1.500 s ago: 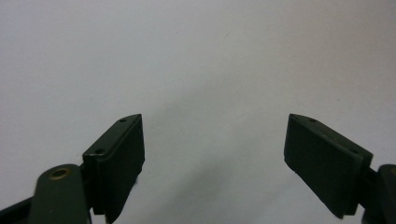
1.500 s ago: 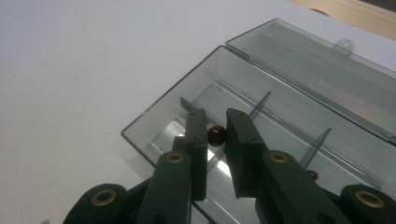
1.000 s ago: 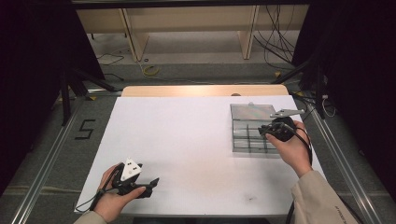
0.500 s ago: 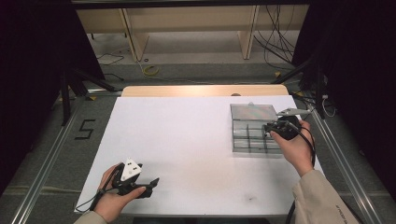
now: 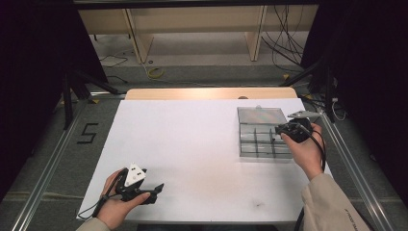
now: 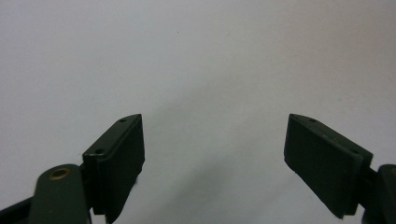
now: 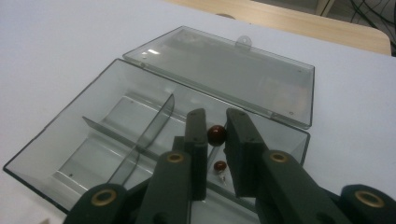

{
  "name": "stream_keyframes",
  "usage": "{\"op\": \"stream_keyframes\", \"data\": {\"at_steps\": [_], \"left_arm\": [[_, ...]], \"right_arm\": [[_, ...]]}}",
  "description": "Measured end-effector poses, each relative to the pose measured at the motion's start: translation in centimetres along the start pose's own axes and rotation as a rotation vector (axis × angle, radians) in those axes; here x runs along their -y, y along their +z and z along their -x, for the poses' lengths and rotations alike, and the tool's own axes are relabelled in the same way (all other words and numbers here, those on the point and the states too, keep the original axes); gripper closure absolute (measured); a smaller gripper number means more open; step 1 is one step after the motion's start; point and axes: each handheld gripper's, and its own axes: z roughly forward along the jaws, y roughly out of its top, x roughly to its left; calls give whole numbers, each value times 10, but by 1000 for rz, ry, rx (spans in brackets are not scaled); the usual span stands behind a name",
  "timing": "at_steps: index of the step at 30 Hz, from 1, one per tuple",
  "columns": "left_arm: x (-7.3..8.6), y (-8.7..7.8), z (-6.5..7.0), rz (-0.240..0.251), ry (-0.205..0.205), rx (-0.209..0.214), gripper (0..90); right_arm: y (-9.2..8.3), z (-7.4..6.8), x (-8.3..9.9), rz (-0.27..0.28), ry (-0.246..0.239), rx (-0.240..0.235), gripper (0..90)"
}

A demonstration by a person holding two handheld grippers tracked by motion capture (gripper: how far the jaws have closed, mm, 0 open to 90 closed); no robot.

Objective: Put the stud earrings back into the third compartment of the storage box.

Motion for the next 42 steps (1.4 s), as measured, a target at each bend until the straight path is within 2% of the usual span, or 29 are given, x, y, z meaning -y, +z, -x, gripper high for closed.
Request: {"op": "stream_keyframes", "data": {"at_steps": [6, 19, 42], "left_arm": [[0, 0, 0, 0, 0, -1, 199], [0, 1, 0, 0, 0, -3, 200], [0, 0, 0, 1, -1, -2, 199]], "right_arm": [[5, 5, 1, 1, 14, 12, 794], [18, 15, 8, -33, 31, 39, 792], [25, 16, 9, -40, 15, 57, 773]]}}
